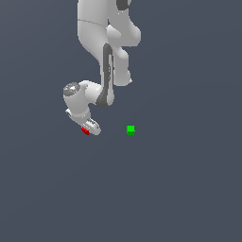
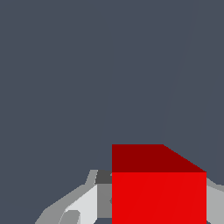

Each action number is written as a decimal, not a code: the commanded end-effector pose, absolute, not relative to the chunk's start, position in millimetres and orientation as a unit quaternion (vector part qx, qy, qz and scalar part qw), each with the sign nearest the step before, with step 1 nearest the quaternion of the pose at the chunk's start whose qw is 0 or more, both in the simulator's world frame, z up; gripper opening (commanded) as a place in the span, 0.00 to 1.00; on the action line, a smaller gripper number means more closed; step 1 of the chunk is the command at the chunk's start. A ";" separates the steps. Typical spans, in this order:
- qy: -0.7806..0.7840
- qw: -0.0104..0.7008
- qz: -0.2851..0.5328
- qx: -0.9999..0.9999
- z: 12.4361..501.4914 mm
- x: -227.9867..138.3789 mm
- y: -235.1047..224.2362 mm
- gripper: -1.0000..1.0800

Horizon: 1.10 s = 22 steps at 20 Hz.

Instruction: Stack the red cube on top of the green cube.

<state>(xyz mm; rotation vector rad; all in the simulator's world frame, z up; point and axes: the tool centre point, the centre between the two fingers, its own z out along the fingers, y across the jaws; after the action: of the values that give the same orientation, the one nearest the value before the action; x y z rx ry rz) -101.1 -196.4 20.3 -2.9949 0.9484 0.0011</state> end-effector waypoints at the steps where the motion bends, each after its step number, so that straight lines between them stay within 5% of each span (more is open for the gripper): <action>1: 0.302 0.000 0.000 -0.953 19.8 -101.0 -196.6 0.00; 22: 0.302 0.000 0.000 -0.953 74.5 -102.2 -196.1 0.00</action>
<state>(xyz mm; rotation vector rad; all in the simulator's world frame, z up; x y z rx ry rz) -102.3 -196.1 63.6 -2.9939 0.9492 0.0022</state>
